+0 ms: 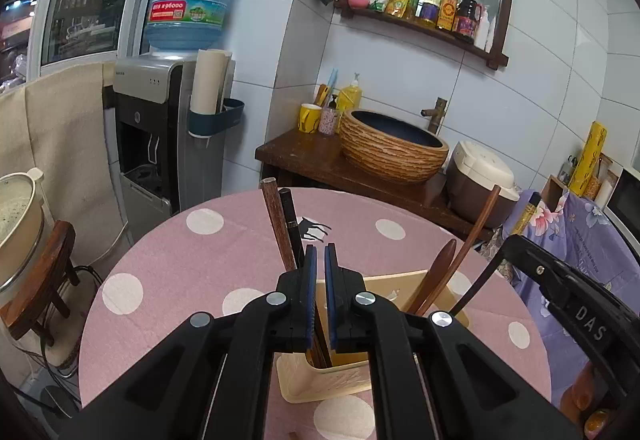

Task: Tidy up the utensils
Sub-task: 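Open both tools to drop the chopsticks into the holder, then grasp a brown chopstick with the left tool while the right tool grasps another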

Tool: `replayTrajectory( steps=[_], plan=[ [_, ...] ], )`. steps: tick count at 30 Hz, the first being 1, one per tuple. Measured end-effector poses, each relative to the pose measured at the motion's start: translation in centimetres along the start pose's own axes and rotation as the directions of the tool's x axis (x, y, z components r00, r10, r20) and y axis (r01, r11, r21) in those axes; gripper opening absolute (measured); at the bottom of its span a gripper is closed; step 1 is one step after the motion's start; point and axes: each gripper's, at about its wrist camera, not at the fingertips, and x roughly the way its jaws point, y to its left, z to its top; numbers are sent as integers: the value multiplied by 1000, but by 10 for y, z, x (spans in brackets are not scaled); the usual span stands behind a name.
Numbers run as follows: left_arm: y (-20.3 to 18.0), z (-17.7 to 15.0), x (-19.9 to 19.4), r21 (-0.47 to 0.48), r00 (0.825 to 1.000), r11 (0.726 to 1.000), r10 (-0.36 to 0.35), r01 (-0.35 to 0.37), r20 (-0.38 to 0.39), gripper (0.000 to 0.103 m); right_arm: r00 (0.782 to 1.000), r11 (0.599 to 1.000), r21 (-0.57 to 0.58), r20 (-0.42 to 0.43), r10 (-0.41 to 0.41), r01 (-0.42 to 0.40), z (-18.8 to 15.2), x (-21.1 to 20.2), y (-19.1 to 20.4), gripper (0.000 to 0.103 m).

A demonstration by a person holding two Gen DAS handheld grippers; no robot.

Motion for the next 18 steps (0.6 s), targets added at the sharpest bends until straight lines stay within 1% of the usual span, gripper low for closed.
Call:
replayTrajectory(
  steps=[2, 3, 4, 5, 6, 7, 8, 9, 10, 12, 14, 15, 16, 18],
  plan=[
    [-3, -3, -4, 23, 1000, 1000, 7, -7, 10, 7, 1000, 1000, -11, 18, -8, 8, -3, -6, 2, 16],
    [-3, -4, -7, 31, 1000, 999, 7, -7, 16, 13, 1000, 1000, -9, 25, -5, 5, -5, -9, 2, 25],
    [-2, -7, -12, 33, 1000, 999, 6, -7, 25, 26, 999, 1000, -2, 32, -4, 4, -7, -13, 1, 33],
    [-1, -9, -16, 30, 999, 1000, 8, -9, 32, 35, 999, 1000, 1, 39, -5, 5, -8, -17, 1, 35],
    [2, -11, -20, 22, 999, 1000, 11, -12, 41, 51, 999, 1000, -4, 47, -10, 10, -11, -21, 1, 35],
    [5, -14, -23, 10, 999, 1000, 13, -14, 48, 58, 998, 1000, -13, 52, -19, 20, -14, -25, 1, 35],
    [10, -18, -28, -7, 998, 1000, 14, -14, 54, 59, 998, 999, -17, 56, -27, 28, -16, -28, 1, 35],
    [13, -21, -31, -18, 999, 1000, 14, -13, 52, 63, 998, 999, -20, 60, -36, 37, -20, -33, 1, 35],
    [18, -25, -34, -33, 999, 999, 14, -13, 45, 69, 997, 999, -22, 60, -40, 42, -25, -36, 1, 35],
    [25, -35, -39, -51, 999, 999, 18, -16, 32, 78, 997, 998, -29, 51, -53, 55, -34, -42, 0, 37],
    [30, -47, -43, -54, 999, 998, 33, -32, 20, 80, 996, 996, -34, 38, -76, 77, -45, -46, -2, 44],
    [31, -53, -44, -49, 999, 998, 40, -40, 11, 84, 996, 995, -37, 24, -88, 89, -52, -47, -4, 51],
    [33, -60, -46, -44, 999, 998, 44, -44, 4, 88, 995, 994, -41, 2, -97, 97, -60, -47, -5, 55],
    [37, -76, -46, -35, 998, 997, 65, -66, -17, 92, 993, 993, -44, -39, -112, 110, -74, -45, -8, 56]
  ],
)
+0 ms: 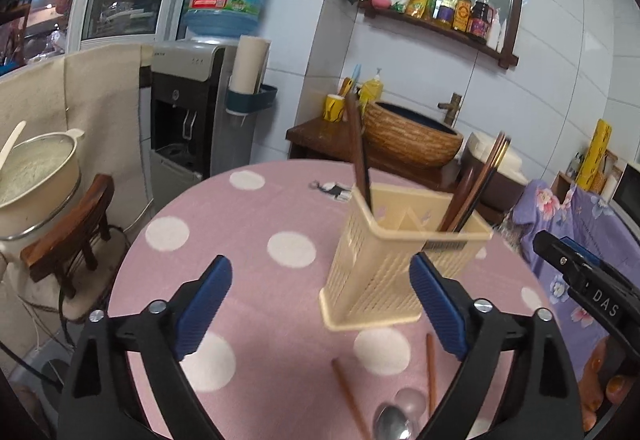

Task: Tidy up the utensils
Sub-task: 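Grasp a brown chopstick with the left tool while the right tool grasps another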

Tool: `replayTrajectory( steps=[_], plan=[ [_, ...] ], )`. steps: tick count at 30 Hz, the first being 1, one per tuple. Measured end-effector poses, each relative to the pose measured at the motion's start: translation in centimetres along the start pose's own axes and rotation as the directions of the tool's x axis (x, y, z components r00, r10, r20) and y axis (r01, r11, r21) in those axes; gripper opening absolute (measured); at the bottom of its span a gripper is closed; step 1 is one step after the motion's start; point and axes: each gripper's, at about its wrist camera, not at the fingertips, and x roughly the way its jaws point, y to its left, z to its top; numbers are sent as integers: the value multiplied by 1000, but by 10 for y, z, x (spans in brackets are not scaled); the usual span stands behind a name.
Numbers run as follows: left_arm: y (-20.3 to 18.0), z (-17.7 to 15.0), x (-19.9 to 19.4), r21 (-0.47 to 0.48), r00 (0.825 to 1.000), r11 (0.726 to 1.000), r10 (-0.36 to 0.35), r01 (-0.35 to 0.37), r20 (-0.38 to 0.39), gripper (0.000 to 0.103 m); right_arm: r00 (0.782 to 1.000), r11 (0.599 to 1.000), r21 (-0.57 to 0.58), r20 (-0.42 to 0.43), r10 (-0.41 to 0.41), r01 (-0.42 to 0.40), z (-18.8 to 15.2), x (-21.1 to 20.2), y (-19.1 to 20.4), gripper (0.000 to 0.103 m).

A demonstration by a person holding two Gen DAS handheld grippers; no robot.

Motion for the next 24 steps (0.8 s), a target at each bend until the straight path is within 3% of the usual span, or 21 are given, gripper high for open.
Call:
replayTrajectory(
  steps=[5, 12, 15, 24],
  plan=[
    [11, -37, 7, 17, 995, 999, 44, -43, -84, 93, 991, 999, 1, -129, -34, 35, -45, 18, -10, 57],
    [20, -73, 13, 70, 984, 996, 72, -61, -164, 97, 960, 998, 31, -277, -44, 55, -96, 45, -19, 56],
    [24, -80, 10, 62, 987, 998, 22, -13, -158, 97, 952, 998, 30, -302, -50, 62, -105, 51, -20, 56],
    [16, -83, 20, 93, 978, 996, 37, -18, -205, 97, 934, 999, -18, -354, -52, 48, -104, 69, -5, 55]
  ],
)
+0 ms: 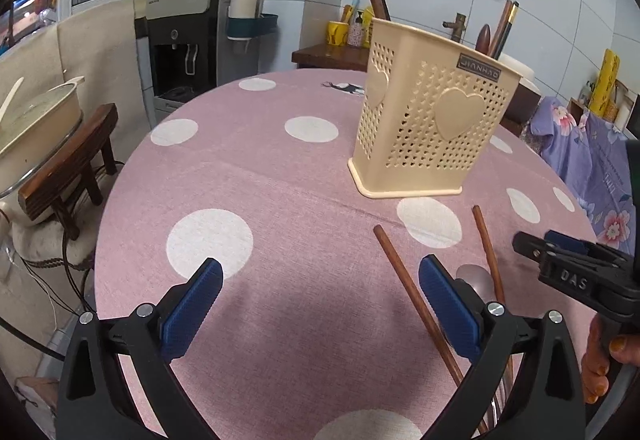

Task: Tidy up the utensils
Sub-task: 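Grasp a brown chopstick with the left tool while the right tool grasps another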

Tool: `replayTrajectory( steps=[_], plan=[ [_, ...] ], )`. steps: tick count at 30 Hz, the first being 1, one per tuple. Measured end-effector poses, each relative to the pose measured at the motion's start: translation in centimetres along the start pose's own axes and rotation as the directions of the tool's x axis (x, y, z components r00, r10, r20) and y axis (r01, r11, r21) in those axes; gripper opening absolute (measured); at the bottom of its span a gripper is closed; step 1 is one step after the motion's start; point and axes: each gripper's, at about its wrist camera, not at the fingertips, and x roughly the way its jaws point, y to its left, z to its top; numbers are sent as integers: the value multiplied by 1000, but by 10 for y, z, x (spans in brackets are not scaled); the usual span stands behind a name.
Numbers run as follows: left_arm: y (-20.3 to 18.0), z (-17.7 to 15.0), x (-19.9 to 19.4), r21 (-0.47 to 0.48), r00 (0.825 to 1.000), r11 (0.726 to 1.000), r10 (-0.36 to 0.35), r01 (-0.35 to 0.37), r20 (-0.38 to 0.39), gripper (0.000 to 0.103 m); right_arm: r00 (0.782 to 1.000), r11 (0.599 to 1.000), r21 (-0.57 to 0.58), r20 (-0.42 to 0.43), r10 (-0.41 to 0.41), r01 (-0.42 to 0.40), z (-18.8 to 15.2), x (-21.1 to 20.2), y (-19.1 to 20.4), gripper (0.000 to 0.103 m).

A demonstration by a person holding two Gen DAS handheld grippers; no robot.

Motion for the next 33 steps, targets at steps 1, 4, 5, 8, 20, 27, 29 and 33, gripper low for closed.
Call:
replayTrajectory(
  steps=[1, 4, 5, 8, 20, 27, 29, 33],
  plan=[
    [-1, 0, 1, -1, 1000, 1000, -1, 1, -5, 97, 1000, 1000, -5, -13, 5, -5, 2, 4, 2, 52],
    [-2, 0, 4, -5, 1000, 1000, 22, -22, -18, 97, 997, 999, 14, -72, 36, -35, 8, 18, 7, 44],
    [-2, 1, 5, -6, 999, 1000, 30, -31, -23, 97, 996, 999, 20, -84, 43, -41, 9, 21, 8, 42],
    [-3, 1, 7, -2, 998, 999, 50, -50, -37, 97, 993, 998, 33, -107, 58, -55, 10, 29, 12, 38],
    [-25, 4, 18, 49, 997, 999, 1, 3, -79, 97, 992, 1000, -16, -123, 8, -10, 12, 36, 23, 17],
    [-37, 17, 37, 61, 991, 998, 19, -11, -131, 84, 992, 1000, -7, -126, 18, -19, 11, 34, 15, 12],
    [-37, 18, 42, 45, 988, 999, 10, -3, -155, 72, 992, 1000, -5, -127, 19, -19, 12, 34, 14, 12],
    [-42, 15, 50, 47, 980, 999, -3, 12, -197, 57, 991, 1000, 0, -129, 20, -20, 12, 35, 11, 12]
  ],
)
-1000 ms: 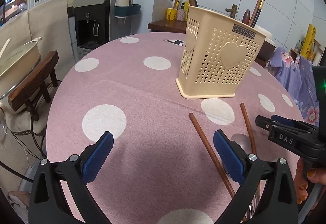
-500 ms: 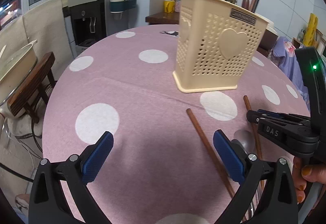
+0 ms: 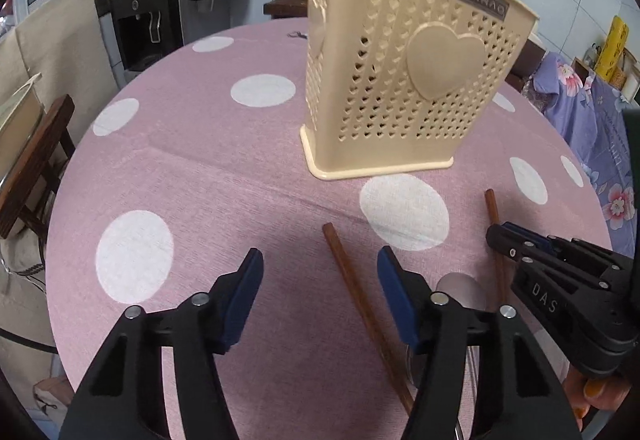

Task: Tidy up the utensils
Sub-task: 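Grasp a brown chopstick with the left tool while the right tool grasps another, then lift both brown chopsticks and carry them over the holder with both tools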

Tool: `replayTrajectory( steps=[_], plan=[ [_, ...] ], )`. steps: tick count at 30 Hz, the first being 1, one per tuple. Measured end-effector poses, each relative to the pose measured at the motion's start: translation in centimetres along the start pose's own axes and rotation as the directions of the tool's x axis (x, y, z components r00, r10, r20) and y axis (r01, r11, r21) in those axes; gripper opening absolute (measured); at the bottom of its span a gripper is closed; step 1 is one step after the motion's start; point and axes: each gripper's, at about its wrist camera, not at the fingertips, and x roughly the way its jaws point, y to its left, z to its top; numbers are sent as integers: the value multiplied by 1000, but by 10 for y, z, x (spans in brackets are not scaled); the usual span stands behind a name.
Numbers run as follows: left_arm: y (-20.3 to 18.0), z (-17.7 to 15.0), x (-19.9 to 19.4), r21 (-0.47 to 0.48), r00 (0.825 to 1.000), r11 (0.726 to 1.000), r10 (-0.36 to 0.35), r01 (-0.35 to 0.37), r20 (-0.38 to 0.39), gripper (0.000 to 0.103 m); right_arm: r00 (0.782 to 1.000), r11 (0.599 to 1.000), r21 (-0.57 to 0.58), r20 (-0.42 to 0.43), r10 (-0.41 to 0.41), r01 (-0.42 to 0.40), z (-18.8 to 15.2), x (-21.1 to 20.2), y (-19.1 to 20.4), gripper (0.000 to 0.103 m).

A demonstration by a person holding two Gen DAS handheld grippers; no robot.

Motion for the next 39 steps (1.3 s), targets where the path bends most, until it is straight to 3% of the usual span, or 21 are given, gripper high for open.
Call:
replayTrajectory(
  steps=[9, 15, 21, 27, 32, 36, 39],
  plan=[
    [-14, -5, 6, 32, 1000, 999, 6, -5, -21, 36, 1000, 999, 43, -10, -1, 1, 5, 4, -1, 12],
    [-20, -4, 9, 63, 1000, 998, 13, -13, -3, 13, 1000, 997, 76, -15, 18, -17, 10, 7, -1, 10],
    [-11, 0, 11, 33, 1000, 999, -19, 19, -8, 9, 995, 981, 169, -13, 95, -91, 7, 5, -13, 9],
    [-7, 3, 12, -4, 998, 998, -56, 56, -11, 8, 994, 976, 187, 39, 105, -111, 9, -10, -19, 9],
    [2, 6, 7, -40, 996, 996, -85, 85, 7, 8, 991, 977, 195, 121, 62, -86, 11, -31, -33, 9],
    [12, 11, -8, -60, 993, 992, -107, 110, 49, 8, 976, 981, 187, 216, 7, -48, 12, -60, -44, 8],
    [16, 18, -22, -66, 989, 990, -117, 123, 90, 8, 962, 981, 176, 271, 27, -77, 12, -82, -48, 8]
  ],
)
